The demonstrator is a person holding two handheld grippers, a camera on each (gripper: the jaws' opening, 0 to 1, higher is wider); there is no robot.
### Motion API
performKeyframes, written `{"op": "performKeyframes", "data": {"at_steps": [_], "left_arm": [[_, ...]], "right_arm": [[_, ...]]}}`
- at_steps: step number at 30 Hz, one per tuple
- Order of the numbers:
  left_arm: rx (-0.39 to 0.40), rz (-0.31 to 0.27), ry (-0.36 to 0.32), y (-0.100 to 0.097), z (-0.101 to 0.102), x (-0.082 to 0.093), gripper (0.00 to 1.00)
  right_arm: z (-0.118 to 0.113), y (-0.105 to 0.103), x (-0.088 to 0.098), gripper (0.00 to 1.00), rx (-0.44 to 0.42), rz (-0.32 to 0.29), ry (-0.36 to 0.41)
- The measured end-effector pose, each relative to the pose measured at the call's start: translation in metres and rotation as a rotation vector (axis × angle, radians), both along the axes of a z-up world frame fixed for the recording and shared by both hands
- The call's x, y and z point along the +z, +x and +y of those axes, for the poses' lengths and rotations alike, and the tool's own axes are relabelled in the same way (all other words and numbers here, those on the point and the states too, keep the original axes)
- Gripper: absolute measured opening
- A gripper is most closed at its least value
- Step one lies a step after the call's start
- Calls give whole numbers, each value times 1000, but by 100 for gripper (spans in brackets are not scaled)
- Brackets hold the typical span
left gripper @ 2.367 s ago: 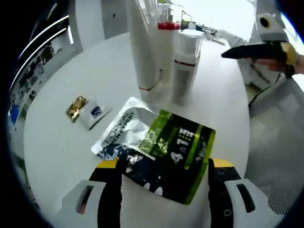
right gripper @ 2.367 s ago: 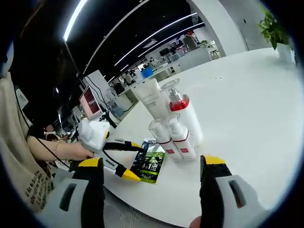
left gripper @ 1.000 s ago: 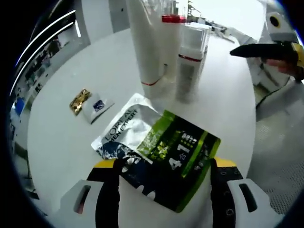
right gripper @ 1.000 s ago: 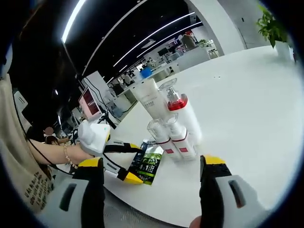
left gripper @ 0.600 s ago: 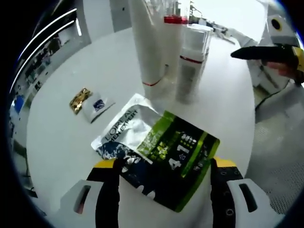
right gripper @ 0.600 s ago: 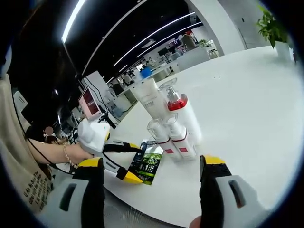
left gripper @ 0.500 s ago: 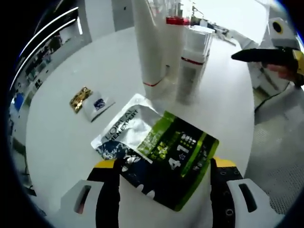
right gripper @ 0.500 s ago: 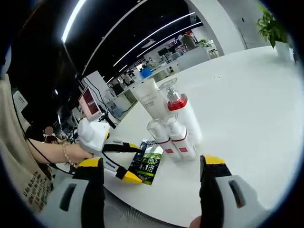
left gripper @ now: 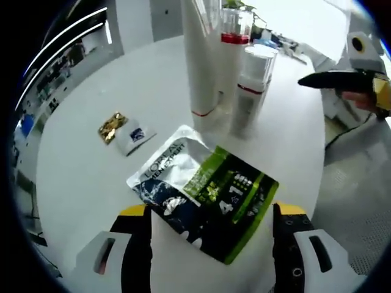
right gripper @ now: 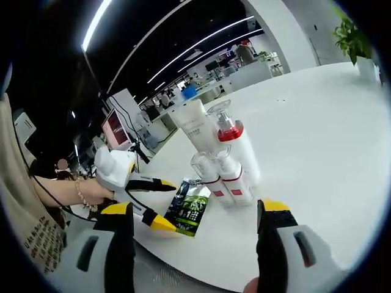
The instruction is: Arrange the skincare products in the storage area until every visible bottle or jar stands upright without overlapping.
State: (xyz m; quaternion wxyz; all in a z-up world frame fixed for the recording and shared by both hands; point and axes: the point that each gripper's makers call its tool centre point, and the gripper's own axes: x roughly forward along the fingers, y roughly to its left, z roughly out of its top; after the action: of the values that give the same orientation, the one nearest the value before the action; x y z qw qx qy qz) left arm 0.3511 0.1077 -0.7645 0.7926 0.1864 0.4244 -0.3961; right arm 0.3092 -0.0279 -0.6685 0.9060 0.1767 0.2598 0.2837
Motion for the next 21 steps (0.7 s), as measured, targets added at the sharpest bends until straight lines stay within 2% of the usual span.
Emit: {"op": "performKeyframes", "data": {"at_steps": [8,13,16,21], "left_arm": [[17,-14,-27,-1,2,13,85],[20,-15,-91,-6,-3,24,94],[29,-28,-133,-10,-5,34,97],[42,-42,-154,-17,-1,40,97]], "right_arm": [[0,-1,3,83,6,-15,-18],[2,-2,4,83,19,-23,-37],[1,-4,6,83,26,-28,-47],[-2,-6,9,83,20,-32,-50]]}}
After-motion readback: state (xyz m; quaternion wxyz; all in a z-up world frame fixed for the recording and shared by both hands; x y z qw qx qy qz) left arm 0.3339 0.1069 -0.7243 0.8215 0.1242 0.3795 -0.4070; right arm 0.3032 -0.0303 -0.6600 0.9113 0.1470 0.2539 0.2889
